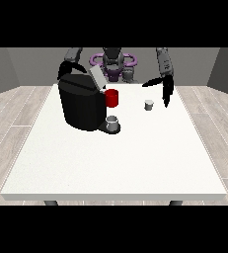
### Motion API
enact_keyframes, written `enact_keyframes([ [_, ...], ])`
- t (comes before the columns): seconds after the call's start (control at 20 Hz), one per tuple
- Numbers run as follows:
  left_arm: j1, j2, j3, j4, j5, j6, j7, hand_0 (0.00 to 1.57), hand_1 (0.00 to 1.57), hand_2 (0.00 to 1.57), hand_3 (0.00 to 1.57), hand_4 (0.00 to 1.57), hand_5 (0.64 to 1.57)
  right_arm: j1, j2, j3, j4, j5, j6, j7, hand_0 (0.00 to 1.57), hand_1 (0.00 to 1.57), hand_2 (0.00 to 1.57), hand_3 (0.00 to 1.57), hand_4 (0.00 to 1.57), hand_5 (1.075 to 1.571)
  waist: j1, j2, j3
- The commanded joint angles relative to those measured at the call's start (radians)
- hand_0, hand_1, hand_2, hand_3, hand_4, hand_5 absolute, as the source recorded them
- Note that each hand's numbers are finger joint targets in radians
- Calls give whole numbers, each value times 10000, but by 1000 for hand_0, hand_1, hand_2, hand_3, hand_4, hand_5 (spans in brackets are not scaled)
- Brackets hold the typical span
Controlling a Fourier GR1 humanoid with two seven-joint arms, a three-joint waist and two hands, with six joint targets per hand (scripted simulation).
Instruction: Insert the coffee pod into the coffee machine and close the lid
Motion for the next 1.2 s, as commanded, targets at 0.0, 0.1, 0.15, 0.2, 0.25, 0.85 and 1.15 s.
enact_keyframes([
  [0.0,46,-231,-443,740,-644,174,-4,0,0,0,0,0,1571,-176,-263,-287,114,-86,-39,796,0,0,0,0,392,1571,91,-311,2],
  [0.1,-274,-105,-530,819,-918,243,72,0,0,0,0,0,1571,19,-337,-403,862,-186,311,-163,0,0,0,0,389,1571,113,-118,4],
  [0.15,-535,-203,-740,638,-1078,285,3,0,0,113,0,0,1571,-131,39,-212,1373,205,-122,-776,0,0,0,0,407,1571,270,170,5],
  [0.2,-544,-129,-761,960,-1258,321,-233,0,0,198,0,0,1571,-716,-317,-486,1179,204,-181,-297,0,0,0,0,428,1571,314,194,3],
  [0.25,-598,-261,-966,976,-1440,308,115,0,0,375,0,0,1571,-463,-11,-283,1356,318,-413,-134,0,0,0,0,423,1571,305,-99,4],
  [0.85,-670,614,-1223,2537,-2823,409,-526,580,580,719,472,0,1571,-429,54,-326,1701,222,-393,-191,0,0,0,0,435,1571,318,-286,4],
  [1.15,-1352,157,-1395,3130,-3717,1835,-912,645,645,788,527,0,1571,-1038,-8,-320,1715,184,-428,-21,0,0,0,0,520,1571,86,159,3],
])
